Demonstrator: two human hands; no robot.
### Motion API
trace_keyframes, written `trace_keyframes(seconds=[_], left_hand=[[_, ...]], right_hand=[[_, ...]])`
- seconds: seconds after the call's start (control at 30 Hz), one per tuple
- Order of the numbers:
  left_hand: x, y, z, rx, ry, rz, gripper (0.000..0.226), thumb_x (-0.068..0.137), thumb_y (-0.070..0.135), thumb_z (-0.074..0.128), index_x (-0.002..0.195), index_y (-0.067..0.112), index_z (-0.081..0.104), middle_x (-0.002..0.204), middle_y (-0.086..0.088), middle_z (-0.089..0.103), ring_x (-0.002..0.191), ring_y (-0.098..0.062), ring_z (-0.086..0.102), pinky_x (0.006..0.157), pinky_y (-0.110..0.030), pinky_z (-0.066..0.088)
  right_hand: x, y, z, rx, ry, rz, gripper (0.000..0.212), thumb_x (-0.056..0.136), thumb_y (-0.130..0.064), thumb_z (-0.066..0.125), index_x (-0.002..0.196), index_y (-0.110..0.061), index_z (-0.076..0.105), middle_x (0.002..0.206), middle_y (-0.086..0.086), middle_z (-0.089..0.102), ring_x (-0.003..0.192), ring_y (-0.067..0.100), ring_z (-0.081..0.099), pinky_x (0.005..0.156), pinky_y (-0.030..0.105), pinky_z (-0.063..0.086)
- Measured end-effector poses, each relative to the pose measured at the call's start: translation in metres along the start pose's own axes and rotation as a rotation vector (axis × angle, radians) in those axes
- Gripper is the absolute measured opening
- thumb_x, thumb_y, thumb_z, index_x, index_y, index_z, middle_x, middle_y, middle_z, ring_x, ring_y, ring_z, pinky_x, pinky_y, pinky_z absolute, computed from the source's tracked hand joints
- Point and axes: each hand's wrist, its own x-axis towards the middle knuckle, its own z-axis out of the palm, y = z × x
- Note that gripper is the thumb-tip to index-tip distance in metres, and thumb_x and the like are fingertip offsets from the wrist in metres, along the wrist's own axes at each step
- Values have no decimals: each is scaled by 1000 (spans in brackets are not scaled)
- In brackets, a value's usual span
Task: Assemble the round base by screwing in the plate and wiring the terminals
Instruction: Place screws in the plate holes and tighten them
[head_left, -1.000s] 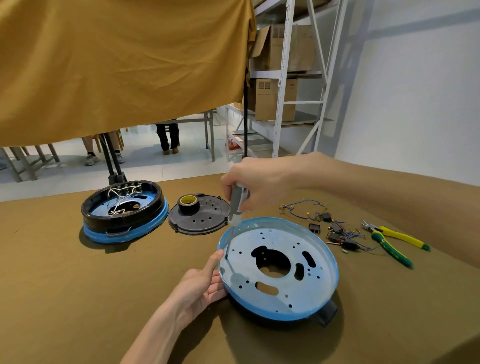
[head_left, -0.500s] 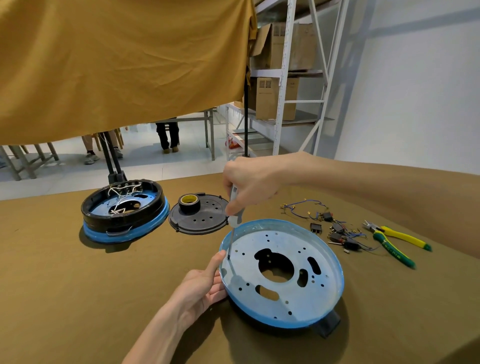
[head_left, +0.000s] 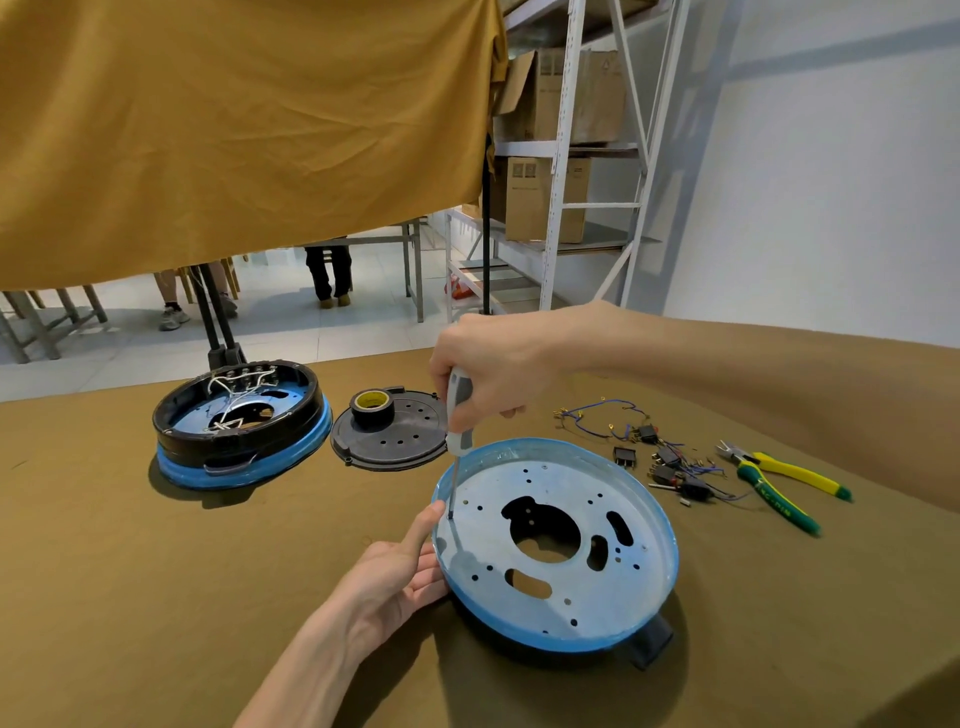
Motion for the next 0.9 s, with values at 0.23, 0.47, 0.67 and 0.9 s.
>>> trace_keyframes(seconds=[0.23, 0.47, 0.67, 0.9], left_hand=[[-2, 0, 1, -15, 9, 16, 71, 66, 48, 82, 114, -1, 67, 103, -20, 78, 95, -30, 78, 77, -40, 65], [-4, 0, 2, -3, 7, 36, 69, 70, 48, 79, 116, -3, 67, 104, -22, 78, 95, -30, 78, 73, -37, 66], [-3, -1, 3, 15, 28, 34, 62, 79, 47, 76, 116, -2, 67, 103, -20, 78, 95, -30, 78, 79, -39, 65], [-4, -1, 5, 19, 56, 45, 57, 85, 45, 75, 115, -2, 67, 102, -19, 78, 97, -31, 77, 92, -45, 59]], right_hand=[[7, 5, 8, 63, 41, 133, 38, 90, -42, 71, 81, -5, 70, 50, -1, 66, 36, 12, 54, 35, 20, 40], [-8, 3, -3, -83, -48, 64, 20, 89, -37, 75, 95, -22, 65, 81, 1, 74, 74, 17, 72, 62, 33, 59], [-4, 1, 6, -84, 45, 23, 24, 88, -43, 75, 81, -21, 67, 77, -2, 70, 78, 23, 71, 68, 43, 61], [11, 4, 11, -4, 74, 109, 39, 87, -42, 71, 69, -7, 72, 56, 7, 69, 45, 22, 61, 39, 21, 40]])
